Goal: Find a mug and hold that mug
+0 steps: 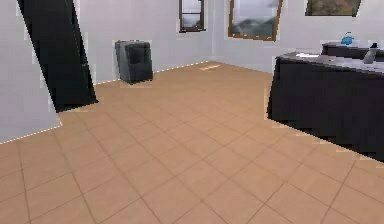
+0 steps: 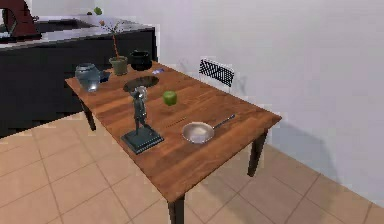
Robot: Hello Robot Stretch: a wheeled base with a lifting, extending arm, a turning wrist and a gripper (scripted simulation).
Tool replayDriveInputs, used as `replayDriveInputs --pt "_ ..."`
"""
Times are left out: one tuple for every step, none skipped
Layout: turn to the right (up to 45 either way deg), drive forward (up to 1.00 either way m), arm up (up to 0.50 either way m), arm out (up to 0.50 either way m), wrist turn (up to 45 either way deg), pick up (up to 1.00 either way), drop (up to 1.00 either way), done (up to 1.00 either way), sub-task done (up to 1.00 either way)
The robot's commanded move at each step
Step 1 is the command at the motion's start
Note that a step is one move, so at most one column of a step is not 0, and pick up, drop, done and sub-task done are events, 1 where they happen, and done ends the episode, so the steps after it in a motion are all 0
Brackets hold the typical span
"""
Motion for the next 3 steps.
replayDriveInputs --pt "0.0 0.40 0.00 0.00 0.0 0.00 0.00 0.00 0.00" --pt "45.0 0.00 0.00 0.00 0.0 0.00 0.00 0.00 0.00" --pt "3.0 0.00 0.00 0.00 0.0 0.00 0.00 0.00 0.00"
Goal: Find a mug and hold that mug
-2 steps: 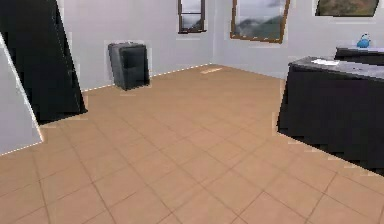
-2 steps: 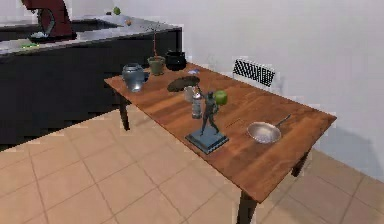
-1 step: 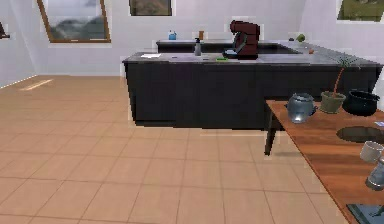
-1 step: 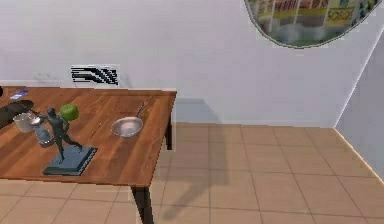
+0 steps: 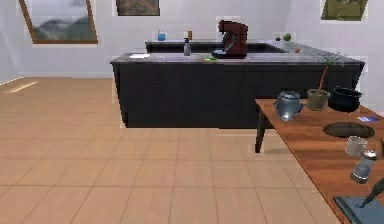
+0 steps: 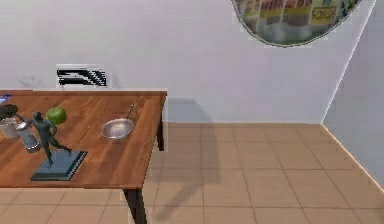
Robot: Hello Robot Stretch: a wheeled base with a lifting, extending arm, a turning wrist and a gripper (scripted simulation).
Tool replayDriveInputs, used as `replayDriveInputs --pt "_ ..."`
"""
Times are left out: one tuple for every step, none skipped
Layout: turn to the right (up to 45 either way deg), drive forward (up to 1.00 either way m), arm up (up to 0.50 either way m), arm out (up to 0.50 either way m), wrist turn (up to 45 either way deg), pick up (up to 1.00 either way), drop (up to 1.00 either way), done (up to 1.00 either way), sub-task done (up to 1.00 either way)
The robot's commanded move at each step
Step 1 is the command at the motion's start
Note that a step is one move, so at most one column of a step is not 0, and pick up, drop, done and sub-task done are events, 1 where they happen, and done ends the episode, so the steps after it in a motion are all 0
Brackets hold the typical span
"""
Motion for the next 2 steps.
replayDriveInputs --pt "0.0 0.40 0.00 0.00 0.0 0.00 0.00 0.00 0.00" --pt "-30.0 0.00 0.00 0.00 0.0 0.00 0.00 0.00 0.00"
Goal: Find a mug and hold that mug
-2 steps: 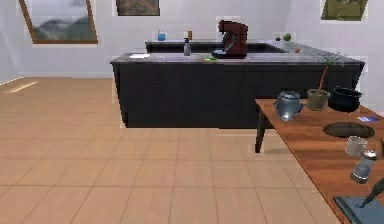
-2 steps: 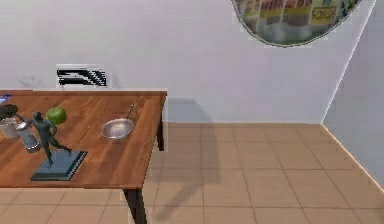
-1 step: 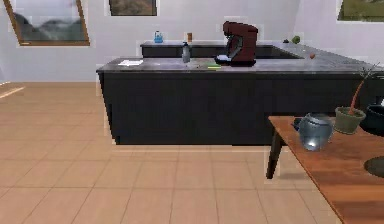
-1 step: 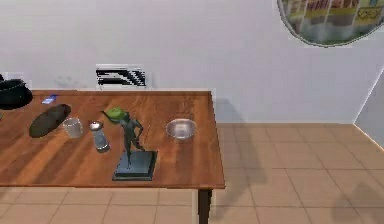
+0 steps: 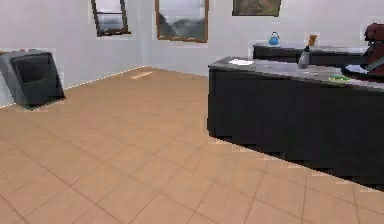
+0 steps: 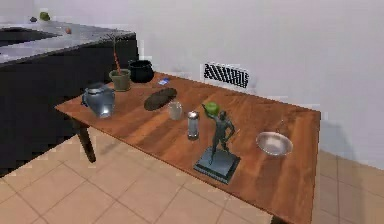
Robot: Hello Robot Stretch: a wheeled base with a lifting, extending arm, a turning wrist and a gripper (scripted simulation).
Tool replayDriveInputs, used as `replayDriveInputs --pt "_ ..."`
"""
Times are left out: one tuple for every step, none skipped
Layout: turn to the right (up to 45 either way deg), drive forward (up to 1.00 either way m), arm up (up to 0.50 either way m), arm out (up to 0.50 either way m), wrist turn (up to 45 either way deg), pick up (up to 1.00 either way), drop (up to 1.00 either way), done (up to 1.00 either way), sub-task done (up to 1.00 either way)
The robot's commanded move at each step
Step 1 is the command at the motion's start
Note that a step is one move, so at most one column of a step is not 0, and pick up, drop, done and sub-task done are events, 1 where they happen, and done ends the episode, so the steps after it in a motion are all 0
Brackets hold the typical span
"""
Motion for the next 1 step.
replayDriveInputs --pt "45.0 0.00 0.00 0.00 0.0 0.00 0.00 0.00 0.00"
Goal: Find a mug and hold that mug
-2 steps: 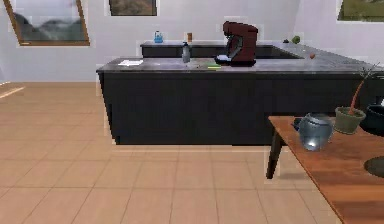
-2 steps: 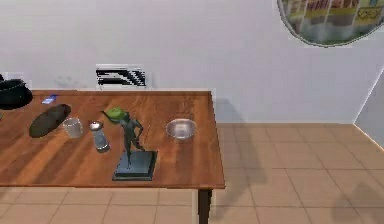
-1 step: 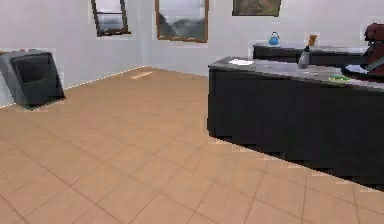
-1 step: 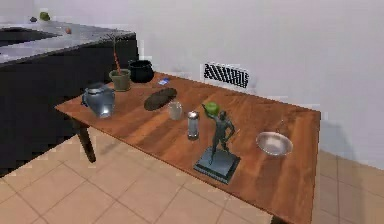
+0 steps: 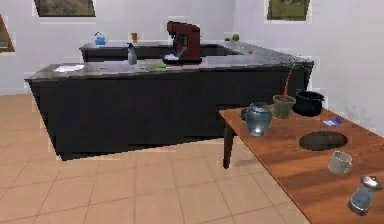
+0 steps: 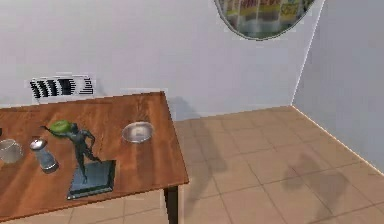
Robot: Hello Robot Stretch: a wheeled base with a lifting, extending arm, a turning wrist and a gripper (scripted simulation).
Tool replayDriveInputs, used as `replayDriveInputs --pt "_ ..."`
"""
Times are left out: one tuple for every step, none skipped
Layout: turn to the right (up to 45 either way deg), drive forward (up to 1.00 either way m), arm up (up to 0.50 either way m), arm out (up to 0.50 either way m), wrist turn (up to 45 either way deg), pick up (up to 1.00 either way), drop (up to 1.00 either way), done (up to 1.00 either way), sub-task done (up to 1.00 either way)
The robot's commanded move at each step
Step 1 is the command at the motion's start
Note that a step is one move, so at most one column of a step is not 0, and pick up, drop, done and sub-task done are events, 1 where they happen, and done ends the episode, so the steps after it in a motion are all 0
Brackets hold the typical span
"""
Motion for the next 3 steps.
replayDriveInputs --pt "33.0 0.00 0.00 0.00 0.0 0.00 0.00 0.00 0.00" --pt "3.0 0.00 0.00 0.00 0.0 0.00 0.00 0.00 0.00" --pt "0.0 0.45 0.00 0.00 0.0 0.00 0.00 0.00 0.00"
